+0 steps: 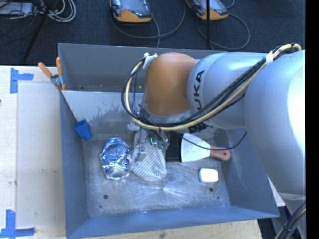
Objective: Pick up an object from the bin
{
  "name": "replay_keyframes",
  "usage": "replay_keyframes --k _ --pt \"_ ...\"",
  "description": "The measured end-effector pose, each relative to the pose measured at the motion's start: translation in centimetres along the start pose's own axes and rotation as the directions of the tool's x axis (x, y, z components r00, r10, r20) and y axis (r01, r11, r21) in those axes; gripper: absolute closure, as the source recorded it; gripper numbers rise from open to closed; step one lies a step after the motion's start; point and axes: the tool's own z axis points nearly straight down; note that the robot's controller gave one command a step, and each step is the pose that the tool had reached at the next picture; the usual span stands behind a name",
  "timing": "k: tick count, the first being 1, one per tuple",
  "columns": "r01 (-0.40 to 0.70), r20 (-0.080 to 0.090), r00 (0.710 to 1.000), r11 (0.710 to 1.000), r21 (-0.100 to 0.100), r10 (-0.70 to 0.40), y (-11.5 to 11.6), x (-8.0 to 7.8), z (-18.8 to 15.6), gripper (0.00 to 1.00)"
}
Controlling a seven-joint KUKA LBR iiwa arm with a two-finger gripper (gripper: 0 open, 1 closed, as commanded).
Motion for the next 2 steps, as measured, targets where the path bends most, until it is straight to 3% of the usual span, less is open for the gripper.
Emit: replay_keyframes --k 1,2 --pt "-0.003 0.008 1.000 1.000 -0.001 0.003 -0.1 -0.2 -0.5 0.00" --pt "0.224 0.014 0.975 0.975 0.002 -0.224 1.4 0.0 2.4 0.00"
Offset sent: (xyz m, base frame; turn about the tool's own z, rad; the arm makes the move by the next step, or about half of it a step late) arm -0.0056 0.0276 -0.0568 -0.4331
